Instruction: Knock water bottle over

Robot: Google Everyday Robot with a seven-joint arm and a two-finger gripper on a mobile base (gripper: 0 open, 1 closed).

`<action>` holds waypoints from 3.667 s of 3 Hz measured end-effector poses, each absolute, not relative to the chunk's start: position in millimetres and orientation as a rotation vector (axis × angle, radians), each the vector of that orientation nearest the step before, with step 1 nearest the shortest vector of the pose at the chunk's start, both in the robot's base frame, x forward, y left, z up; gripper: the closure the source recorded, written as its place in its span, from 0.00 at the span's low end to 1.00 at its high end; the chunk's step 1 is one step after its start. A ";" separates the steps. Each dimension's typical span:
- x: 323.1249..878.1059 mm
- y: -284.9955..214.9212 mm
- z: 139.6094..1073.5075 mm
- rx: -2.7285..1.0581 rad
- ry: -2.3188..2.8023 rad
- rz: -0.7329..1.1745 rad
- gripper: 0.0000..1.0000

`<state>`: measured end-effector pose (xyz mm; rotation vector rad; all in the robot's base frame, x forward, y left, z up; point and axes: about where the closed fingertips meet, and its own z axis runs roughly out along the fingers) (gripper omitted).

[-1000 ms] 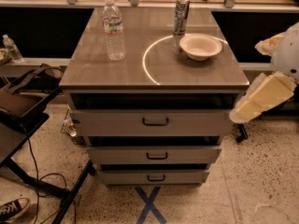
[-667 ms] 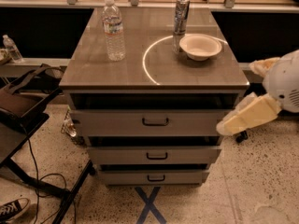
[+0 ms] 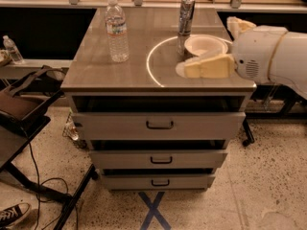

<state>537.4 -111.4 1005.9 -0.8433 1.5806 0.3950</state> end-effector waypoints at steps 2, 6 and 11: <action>547.0 -98.5 1006.1 -0.836 1.567 0.388 0.00; 671.3 48.0 992.5 -0.697 1.446 0.601 0.00; 780.8 105.8 950.7 -0.799 1.462 0.685 0.03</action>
Offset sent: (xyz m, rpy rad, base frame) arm 0.0327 0.0313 -0.0006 0.0361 -0.0479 -0.0333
